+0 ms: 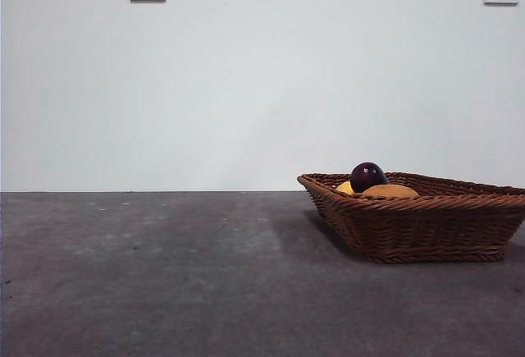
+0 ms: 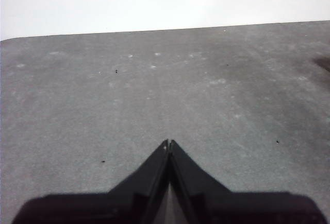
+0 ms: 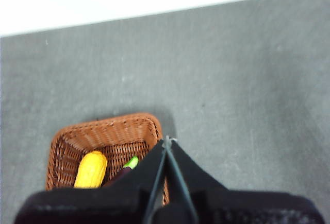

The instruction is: Help me put the vegetables on the table into the basket

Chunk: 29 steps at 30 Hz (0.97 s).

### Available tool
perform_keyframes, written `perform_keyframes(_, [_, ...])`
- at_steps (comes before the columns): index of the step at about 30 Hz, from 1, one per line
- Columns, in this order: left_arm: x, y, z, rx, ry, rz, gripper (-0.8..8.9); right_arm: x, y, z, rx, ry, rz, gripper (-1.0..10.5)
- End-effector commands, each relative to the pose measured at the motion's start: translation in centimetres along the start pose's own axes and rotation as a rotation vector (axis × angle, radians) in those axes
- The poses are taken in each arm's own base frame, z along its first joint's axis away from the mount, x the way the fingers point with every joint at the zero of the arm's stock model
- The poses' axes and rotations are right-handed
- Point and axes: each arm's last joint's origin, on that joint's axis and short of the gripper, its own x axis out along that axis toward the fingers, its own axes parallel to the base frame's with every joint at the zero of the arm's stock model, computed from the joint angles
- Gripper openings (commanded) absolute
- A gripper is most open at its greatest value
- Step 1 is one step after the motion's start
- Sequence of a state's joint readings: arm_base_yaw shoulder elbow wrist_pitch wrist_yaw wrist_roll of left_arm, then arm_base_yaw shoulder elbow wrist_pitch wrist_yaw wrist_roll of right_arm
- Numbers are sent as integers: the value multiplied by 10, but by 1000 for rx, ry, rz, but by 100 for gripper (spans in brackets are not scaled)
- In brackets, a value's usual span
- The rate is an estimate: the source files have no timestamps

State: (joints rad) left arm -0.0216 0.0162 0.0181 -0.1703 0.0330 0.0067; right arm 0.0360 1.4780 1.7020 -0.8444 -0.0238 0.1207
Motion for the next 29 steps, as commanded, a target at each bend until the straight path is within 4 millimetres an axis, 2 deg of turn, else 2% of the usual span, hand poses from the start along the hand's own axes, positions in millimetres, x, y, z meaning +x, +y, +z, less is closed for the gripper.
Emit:
perform_keyframes(1, [1, 0, -3, -7, 5, 3, -3, -22, 6, -24, -11, -116, 41, 1])
perform_keyframes(4, [1, 0, -3, -7, 5, 3, -3, -41, 2, -72, -18, -264, 68, 1])
perform_keyframes(7, [1, 0, -3, -7, 5, 3, -3, -55, -10, -134, -70, -368, -3, 1])
perform_keyframes(9, [1, 0, -3, -7, 5, 3, -3, -55, -18, -173, -121, -419, -87, 1])
perform_keyframes(15, [1, 0, -3, -7, 5, 3, -3, -39, -31, -255, -118, -505, -147, 1])
perform_keyframes(18, [1, 0, -3, -7, 5, 3, -3, -29, -35, -283, -118, -512, -143, 1])
perform_keyframes(20, [1, 0, -3, -7, 5, 3, -3, -26, -37, -294, -118, -518, -141, 1])
perform_keyframes(29, [1, 0, -3, -7, 5, 3, -4, -16, -43, -319, -59, -550, -118, 1])
